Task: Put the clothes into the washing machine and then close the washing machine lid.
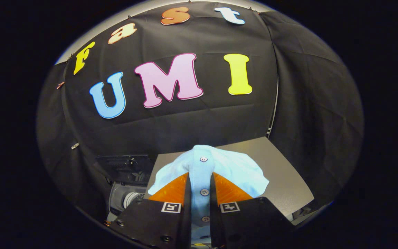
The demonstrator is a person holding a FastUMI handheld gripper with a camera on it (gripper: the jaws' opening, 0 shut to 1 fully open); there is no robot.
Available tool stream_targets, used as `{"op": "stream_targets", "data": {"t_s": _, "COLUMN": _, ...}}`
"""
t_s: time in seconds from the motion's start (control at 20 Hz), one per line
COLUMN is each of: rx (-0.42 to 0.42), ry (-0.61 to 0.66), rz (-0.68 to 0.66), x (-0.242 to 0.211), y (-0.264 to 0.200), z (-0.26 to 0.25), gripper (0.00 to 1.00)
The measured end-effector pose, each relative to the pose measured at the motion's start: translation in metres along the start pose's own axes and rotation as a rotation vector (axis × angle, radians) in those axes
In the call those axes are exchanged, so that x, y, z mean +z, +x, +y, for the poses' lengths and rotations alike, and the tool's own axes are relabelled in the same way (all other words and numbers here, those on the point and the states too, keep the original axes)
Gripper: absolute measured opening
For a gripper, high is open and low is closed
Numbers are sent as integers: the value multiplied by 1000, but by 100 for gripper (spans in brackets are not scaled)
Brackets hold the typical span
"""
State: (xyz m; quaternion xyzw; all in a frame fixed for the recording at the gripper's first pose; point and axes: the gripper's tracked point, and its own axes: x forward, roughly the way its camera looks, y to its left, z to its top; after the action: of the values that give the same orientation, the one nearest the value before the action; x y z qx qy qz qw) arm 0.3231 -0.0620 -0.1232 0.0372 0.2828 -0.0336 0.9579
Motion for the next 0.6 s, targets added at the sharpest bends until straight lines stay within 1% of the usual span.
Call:
{"op": "stream_targets", "data": {"t_s": 0.15, "rx": 25, "ry": -20, "rz": -24, "x": 14, "y": -10, "z": 26, "gripper": 26}}
{"op": "stream_targets", "data": {"t_s": 0.3, "rx": 62, "ry": -17, "rz": -46, "x": 22, "y": -17, "z": 63, "gripper": 26}}
{"op": "stream_targets", "data": {"t_s": 0.4, "rx": 112, "ry": -19, "rz": -43, "x": 19, "y": -22, "z": 99, "gripper": 26}}
{"op": "stream_targets", "data": {"t_s": 0.5, "rx": 158, "ry": -47, "rz": -38, "x": 10, "y": -24, "z": 137, "gripper": 26}}
{"op": "stream_targets", "data": {"t_s": 0.6, "rx": 188, "ry": -71, "rz": -23, "x": -3, "y": -22, "z": 174, "gripper": 26}}
